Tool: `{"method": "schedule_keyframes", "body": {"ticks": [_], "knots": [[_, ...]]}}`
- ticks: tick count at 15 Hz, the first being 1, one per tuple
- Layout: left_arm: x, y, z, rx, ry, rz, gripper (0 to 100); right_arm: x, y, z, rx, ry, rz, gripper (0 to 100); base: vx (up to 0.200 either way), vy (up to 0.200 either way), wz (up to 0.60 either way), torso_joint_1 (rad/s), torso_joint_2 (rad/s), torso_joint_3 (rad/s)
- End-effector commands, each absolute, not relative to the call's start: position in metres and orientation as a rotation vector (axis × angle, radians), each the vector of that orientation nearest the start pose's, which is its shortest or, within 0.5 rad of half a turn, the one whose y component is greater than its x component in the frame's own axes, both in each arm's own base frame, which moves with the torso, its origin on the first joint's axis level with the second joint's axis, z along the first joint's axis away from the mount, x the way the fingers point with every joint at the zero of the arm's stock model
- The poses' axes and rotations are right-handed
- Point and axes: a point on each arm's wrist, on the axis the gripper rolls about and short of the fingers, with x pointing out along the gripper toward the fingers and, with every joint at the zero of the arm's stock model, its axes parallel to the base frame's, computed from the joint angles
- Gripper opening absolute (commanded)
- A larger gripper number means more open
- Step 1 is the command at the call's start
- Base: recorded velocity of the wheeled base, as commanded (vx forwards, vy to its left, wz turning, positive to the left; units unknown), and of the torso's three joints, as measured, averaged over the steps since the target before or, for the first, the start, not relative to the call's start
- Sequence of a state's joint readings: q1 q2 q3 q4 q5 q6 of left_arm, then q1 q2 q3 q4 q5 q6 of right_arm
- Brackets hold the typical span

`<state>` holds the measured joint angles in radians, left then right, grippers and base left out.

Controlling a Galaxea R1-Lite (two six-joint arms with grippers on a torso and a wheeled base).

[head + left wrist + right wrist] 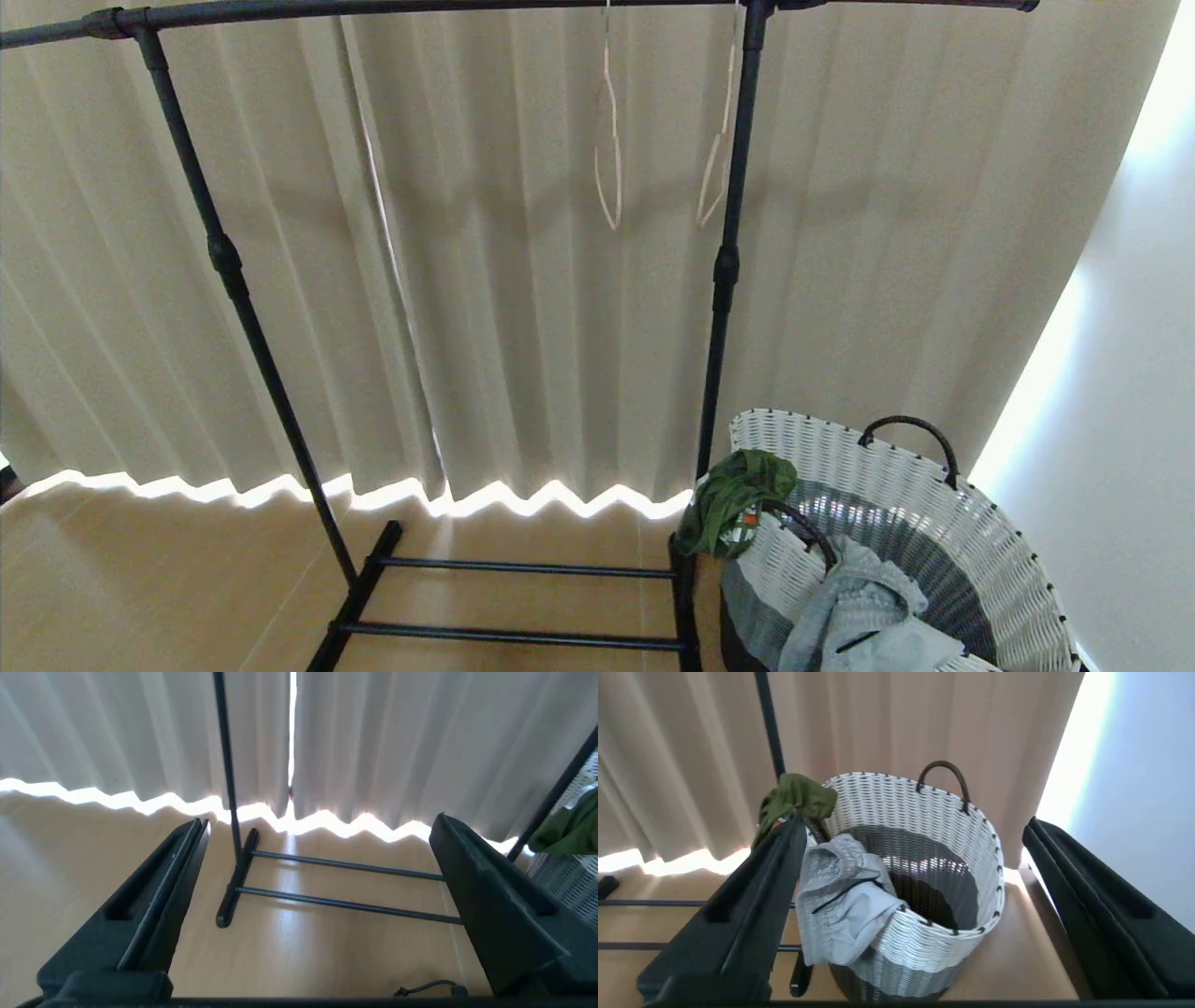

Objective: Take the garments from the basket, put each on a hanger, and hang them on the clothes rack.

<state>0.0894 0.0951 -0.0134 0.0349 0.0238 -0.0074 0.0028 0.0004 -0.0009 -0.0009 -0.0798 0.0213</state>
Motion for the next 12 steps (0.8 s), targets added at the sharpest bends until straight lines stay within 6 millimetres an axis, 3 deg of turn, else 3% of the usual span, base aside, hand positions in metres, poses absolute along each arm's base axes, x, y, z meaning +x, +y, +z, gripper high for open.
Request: {"method": "schedule_keyframes", "body": {"ticks": [1,10,12], "knots": [[-0.0166,-0.0009,0.0776,-0.011,0.116,0.114,100,-0.0229,-0.0018,0.0761,0.022,-0.002,-0.078,100,0.0,0.0,0.0,0.0,0.0,0.0],[-0.0166,-0.0009,0.0776,-0.011,0.116,0.114,100,-0.0229,-0.0018,0.0761,0.015,-0.002,-0.075,100,0.2,0.0,0.0,0.002,0.0,0.002],[-0.0166,-0.001,0.0776,-0.011,0.116,0.112,100,-0.0229,-0.0018,0.0761,0.015,-0.002,-0.075,100,0.0,0.0,0.0,0.0,0.0,0.0]]}}
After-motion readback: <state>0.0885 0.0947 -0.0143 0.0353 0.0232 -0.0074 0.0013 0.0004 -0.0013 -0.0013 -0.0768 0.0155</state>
